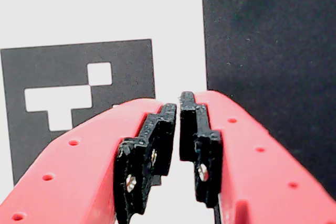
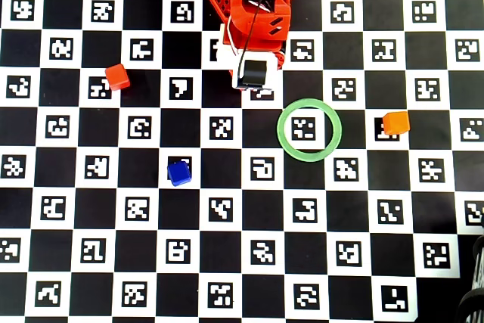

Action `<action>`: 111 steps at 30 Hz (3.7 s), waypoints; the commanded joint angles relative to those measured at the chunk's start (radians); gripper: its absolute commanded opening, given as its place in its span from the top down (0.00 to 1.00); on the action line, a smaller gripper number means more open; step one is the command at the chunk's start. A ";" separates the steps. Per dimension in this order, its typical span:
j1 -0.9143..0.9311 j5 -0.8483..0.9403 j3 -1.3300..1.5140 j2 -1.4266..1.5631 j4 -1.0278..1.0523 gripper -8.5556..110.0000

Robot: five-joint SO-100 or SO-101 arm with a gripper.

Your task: Grab the red cube then put it in the green circle then put the blue cube on top and finally the orange cube on top

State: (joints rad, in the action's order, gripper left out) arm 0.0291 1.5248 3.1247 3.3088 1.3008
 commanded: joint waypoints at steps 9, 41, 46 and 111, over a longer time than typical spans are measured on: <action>0.005 0.005 0.044 0.049 0.071 0.97; 0.005 0.005 0.044 0.049 0.071 0.97; 0.005 0.005 0.044 0.049 0.071 0.97; 0.882 -0.448 -1.687 -1.408 0.535 0.69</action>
State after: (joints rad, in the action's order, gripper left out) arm 0.8514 1.0630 1.5662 1.9006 1.7380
